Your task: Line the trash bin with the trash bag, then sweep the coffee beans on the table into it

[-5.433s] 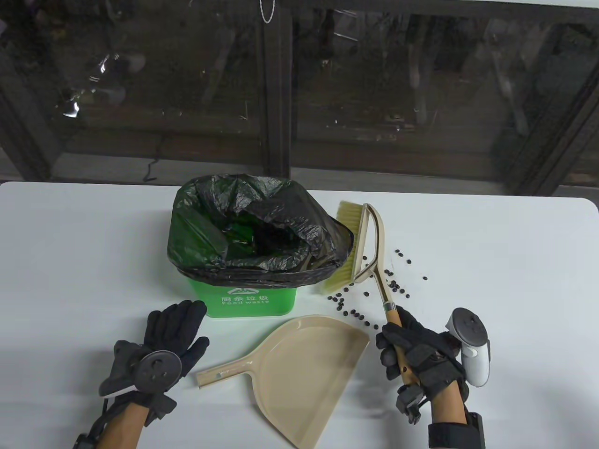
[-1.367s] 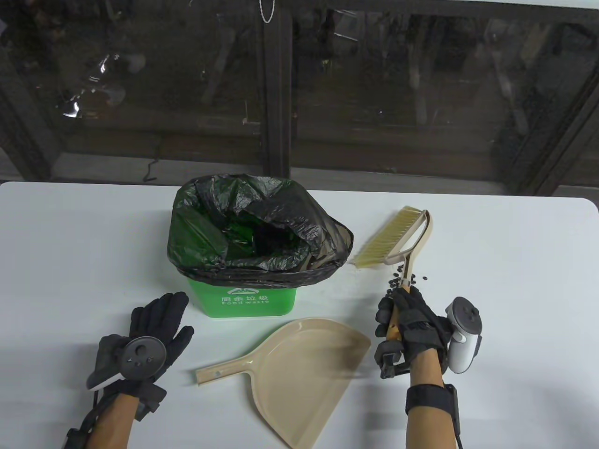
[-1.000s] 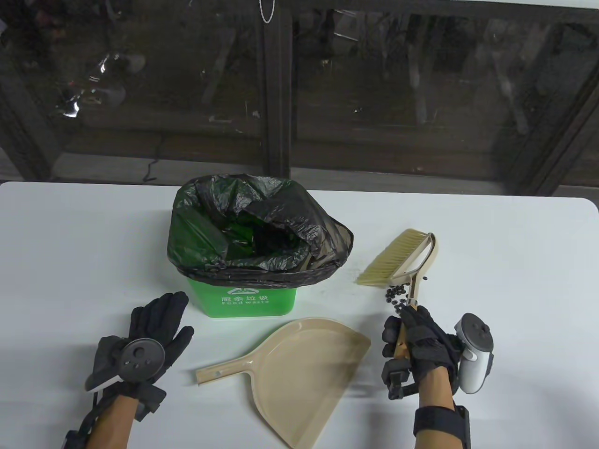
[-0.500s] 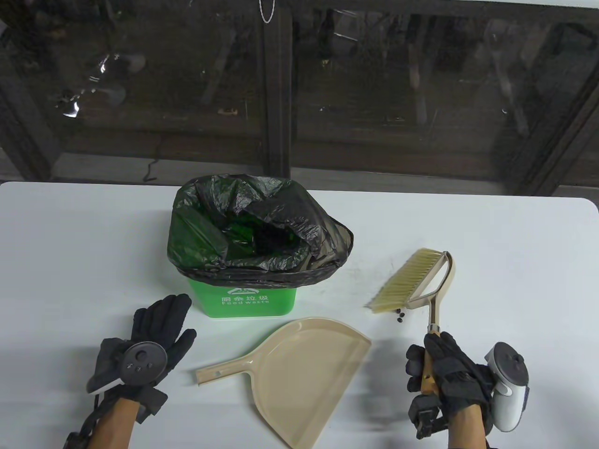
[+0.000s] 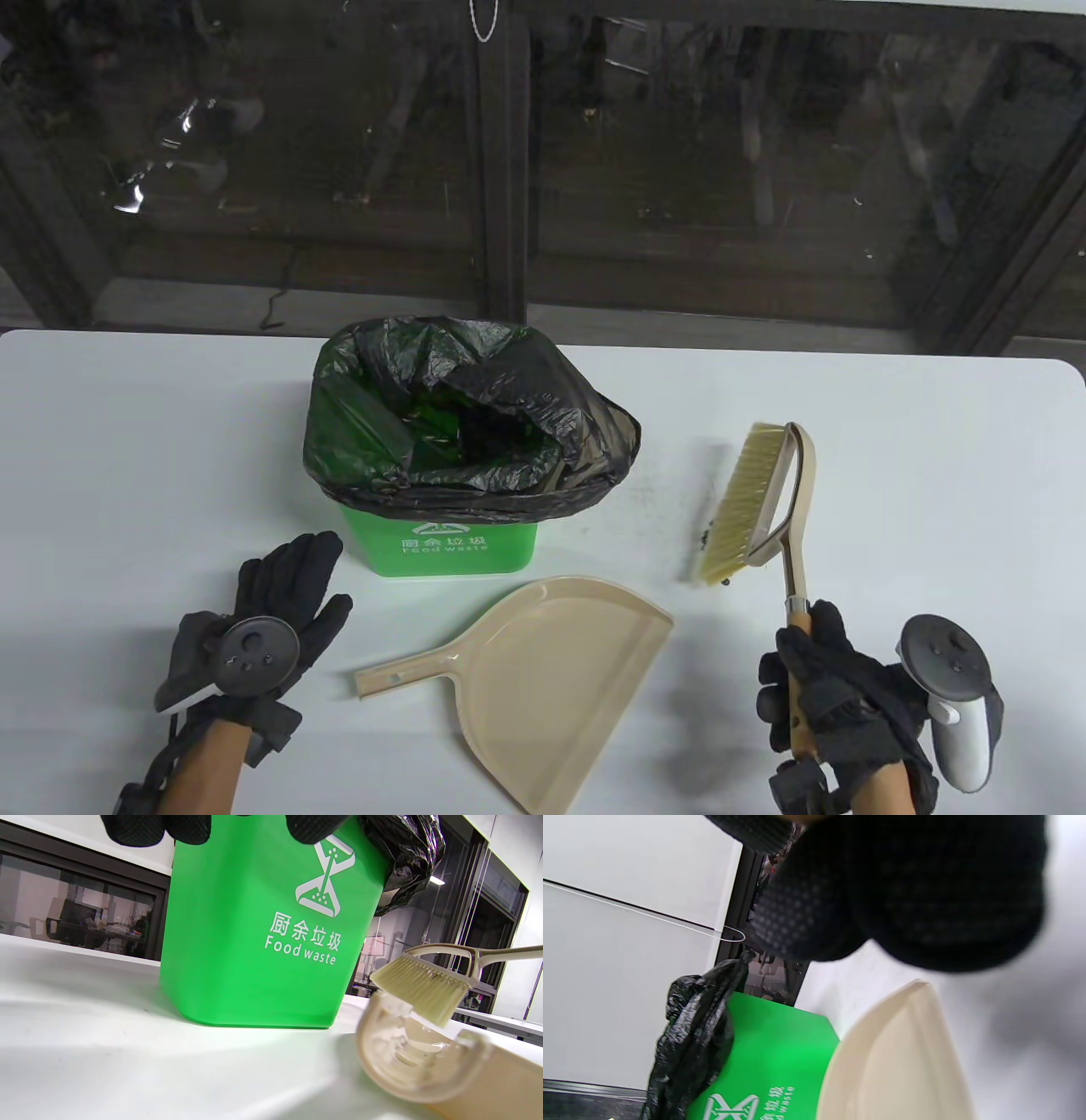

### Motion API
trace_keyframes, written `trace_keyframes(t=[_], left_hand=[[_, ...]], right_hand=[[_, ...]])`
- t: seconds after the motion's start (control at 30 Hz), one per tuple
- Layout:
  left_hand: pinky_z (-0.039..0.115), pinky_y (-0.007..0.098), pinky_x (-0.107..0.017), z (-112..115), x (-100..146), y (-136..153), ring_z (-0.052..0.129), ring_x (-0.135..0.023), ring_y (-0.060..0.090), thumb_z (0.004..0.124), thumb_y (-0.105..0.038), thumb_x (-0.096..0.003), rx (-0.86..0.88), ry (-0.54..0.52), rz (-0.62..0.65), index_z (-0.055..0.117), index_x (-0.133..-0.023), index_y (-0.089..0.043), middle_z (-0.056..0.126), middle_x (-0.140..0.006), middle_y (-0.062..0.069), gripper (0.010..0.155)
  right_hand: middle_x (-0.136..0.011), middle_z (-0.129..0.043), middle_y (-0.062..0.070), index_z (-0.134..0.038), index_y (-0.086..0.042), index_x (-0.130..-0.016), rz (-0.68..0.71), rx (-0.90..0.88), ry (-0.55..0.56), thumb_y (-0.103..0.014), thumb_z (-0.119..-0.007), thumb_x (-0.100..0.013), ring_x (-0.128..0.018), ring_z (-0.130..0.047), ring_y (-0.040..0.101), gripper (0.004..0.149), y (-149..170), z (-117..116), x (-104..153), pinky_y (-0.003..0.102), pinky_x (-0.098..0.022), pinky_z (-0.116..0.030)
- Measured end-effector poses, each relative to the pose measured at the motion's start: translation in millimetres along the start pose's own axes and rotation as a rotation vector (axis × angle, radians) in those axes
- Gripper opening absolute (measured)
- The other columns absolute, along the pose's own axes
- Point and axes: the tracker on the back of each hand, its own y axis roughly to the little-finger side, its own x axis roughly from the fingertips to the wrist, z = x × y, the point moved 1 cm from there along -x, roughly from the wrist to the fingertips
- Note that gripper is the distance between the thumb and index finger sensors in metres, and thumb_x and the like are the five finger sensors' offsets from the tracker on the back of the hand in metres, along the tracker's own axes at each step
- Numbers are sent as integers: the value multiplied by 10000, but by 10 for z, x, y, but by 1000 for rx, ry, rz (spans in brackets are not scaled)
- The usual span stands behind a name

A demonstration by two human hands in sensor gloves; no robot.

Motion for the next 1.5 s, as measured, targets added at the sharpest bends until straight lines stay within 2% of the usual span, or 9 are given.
trace_keyframes(t=[0.33,0.67,1.13,1.33,1.43,1.5], left_hand=[[312,783,-677,8,-8,6,455,-1009,687,512,-317,-746,-5,12,-6,227,-1213,36,329,-1194,375,651],[311,782,-678,4,-10,20,452,-1009,690,512,-318,-746,1,12,-14,225,-1214,34,330,-1195,373,652],[310,782,-679,1,-8,26,453,-1010,687,511,-317,-746,-3,20,-25,226,-1213,33,330,-1195,371,650],[310,783,-678,-4,-10,40,454,-1009,688,512,-318,-746,0,17,-33,226,-1213,34,330,-1195,373,652],[313,783,-677,-5,-9,47,455,-1010,687,512,-317,-746,0,17,-36,226,-1213,36,330,-1195,373,652],[311,783,-677,-5,-7,52,455,-1009,689,512,-317,-746,2,17,-39,226,-1213,35,331,-1194,374,651]], right_hand=[[-681,-841,209,-181,112,-988,-37,-44,44,-272,-604,-575,-241,-1010,85,705,243,160,56,247,-67,-938],[-692,-832,194,-162,111,-983,-51,-152,106,-281,-592,-577,-263,-1010,79,709,367,48,-154,242,-81,-944],[-697,-831,186,-160,103,-984,-31,-154,133,-286,-592,-577,-268,-1009,73,710,252,-33,-344,239,-88,-945],[-699,-830,192,-167,93,-990,1,-64,162,-285,-598,-576,-268,-1004,85,707,30,117,-315,254,-90,-935],[-702,-830,194,-192,73,-1004,9,95,208,-285,-611,-574,-273,-996,102,699,-92,235,-302,277,-100,-922],[-701,-836,194,-214,59,-1013,-6,265,246,-286,-626,-570,-276,-993,109,697,-145,297,-313,290,-104,-917]])
